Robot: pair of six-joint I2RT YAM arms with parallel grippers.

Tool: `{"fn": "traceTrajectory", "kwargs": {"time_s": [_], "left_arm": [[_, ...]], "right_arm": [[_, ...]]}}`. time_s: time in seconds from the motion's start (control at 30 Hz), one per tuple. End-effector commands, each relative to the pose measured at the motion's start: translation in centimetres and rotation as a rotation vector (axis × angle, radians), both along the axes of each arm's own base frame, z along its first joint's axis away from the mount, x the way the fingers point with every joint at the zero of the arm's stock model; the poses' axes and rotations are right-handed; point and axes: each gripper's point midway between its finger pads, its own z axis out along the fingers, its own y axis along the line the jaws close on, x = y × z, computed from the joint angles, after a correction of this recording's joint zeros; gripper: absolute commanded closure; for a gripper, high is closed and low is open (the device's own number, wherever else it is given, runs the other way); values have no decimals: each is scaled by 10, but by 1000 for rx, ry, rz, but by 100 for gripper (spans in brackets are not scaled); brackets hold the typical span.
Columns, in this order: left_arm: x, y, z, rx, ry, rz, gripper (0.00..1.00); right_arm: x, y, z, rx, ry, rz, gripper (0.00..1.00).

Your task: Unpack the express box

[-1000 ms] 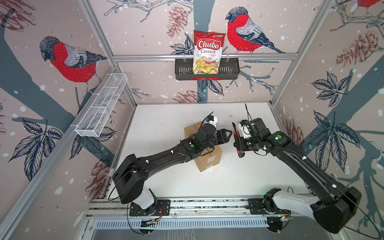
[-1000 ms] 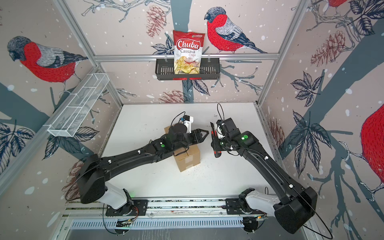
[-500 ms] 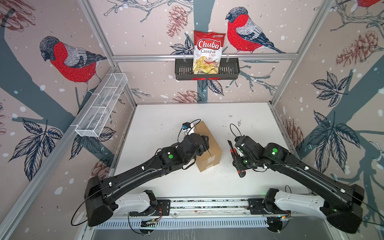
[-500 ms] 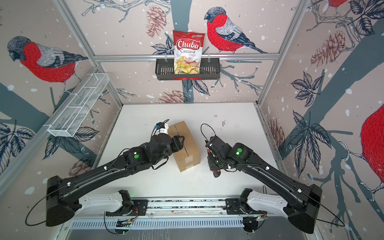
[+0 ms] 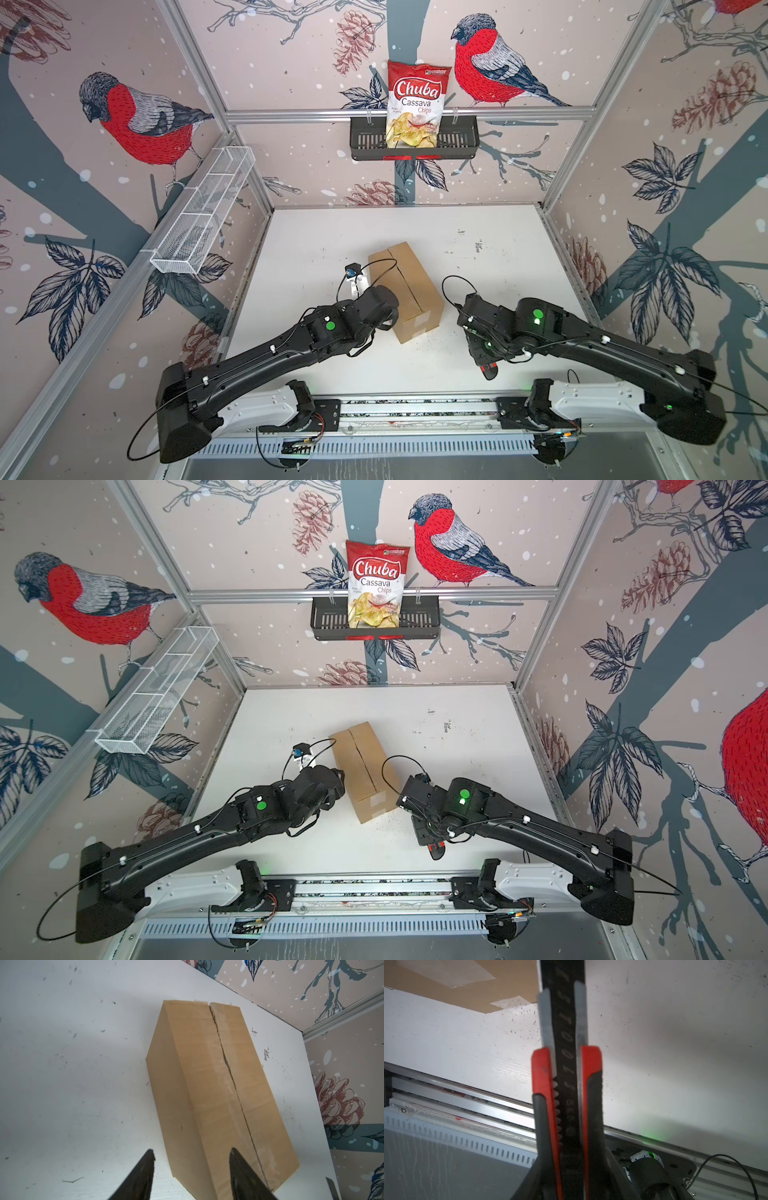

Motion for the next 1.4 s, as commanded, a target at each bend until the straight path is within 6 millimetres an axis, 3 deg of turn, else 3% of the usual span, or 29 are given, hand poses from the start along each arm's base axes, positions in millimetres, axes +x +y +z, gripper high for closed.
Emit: {"fn": "traceTrajectory", "kwargs": {"time_s": [0.0, 0.57, 1.37], "left_arm": [[-3, 2, -7, 2, 10, 24, 50], [-15, -6, -33, -80, 45, -1, 64], [-17, -14, -48, -103, 62, -24, 71]], "right_arm": [[0, -2, -1, -43, 0, -6, 94], [-5, 26, -6, -63, 37, 62, 94], [-3, 36, -6, -86, 39, 86, 94]]}}
